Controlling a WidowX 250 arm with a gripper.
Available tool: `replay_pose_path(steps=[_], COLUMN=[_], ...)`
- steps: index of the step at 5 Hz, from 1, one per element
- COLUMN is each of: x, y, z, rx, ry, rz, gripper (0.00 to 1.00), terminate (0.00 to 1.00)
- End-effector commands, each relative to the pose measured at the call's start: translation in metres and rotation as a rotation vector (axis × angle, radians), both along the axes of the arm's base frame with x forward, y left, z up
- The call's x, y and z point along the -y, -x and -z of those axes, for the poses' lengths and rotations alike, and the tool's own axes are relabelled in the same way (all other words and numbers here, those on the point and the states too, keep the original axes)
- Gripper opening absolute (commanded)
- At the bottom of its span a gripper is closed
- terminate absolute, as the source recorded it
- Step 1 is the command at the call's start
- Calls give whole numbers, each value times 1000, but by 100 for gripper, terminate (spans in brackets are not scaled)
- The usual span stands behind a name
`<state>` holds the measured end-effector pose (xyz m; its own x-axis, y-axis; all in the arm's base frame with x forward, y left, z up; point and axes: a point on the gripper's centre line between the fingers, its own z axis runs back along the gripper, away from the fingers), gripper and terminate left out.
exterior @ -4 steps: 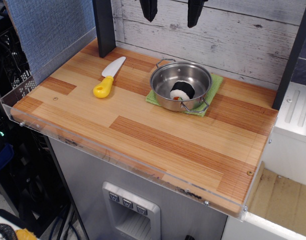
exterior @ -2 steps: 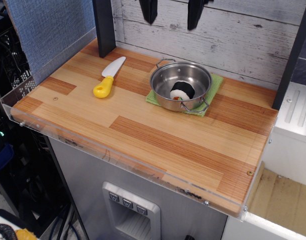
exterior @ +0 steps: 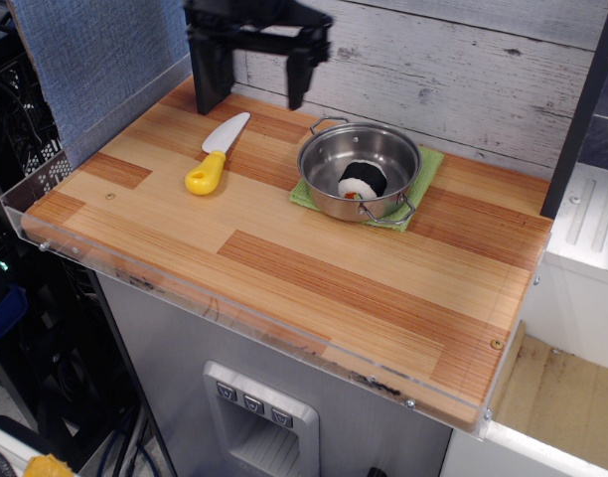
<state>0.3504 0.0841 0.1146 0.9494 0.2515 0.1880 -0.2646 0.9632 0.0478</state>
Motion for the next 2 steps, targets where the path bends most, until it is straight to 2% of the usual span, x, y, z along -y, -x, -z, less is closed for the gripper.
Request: replay_pose_path(steps=[1,2], x=[-54,-62], y=[0,-7], z=[8,28], rx=[-25,-67], ry=[-81,-93], rz=[-6,0], gripper=[100,100], terminate=[0,0])
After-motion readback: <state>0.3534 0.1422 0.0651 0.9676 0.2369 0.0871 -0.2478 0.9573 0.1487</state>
